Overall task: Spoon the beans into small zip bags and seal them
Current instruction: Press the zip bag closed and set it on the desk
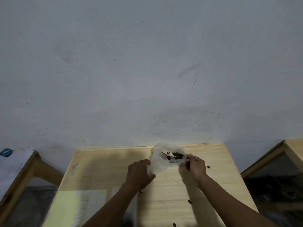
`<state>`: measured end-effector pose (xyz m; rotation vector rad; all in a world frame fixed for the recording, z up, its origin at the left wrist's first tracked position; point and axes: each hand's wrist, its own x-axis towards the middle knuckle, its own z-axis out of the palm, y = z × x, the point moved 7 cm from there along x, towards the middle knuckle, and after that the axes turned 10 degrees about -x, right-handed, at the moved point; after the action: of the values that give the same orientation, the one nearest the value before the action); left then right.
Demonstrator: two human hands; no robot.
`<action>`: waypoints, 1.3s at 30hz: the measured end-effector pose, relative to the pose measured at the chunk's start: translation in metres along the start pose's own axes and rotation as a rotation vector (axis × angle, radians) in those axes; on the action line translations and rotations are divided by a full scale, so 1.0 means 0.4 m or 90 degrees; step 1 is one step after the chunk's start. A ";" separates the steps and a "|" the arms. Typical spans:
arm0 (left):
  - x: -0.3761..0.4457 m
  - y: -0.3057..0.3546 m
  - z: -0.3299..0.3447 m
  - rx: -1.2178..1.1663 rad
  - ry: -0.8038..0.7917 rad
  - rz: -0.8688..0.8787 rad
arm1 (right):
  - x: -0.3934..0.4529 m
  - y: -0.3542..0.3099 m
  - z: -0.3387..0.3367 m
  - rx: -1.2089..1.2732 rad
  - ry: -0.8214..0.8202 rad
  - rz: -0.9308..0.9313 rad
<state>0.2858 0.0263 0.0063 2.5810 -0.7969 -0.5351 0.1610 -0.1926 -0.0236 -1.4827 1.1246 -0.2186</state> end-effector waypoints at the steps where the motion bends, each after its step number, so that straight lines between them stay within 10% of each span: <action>1: 0.001 0.001 0.002 -0.005 0.002 0.001 | -0.004 0.002 -0.005 0.030 0.001 0.018; 12: -0.009 -0.003 -0.014 -0.051 0.043 0.004 | -0.037 -0.110 -0.071 0.179 0.025 -0.069; 39: -0.013 0.051 -0.079 -0.105 0.137 0.035 | -0.218 -0.348 -0.075 -0.117 -0.002 -0.424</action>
<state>0.2871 0.0217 0.0438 2.4073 -0.7162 -0.2866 0.1658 -0.1727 0.1422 -1.9875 0.6238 -0.5821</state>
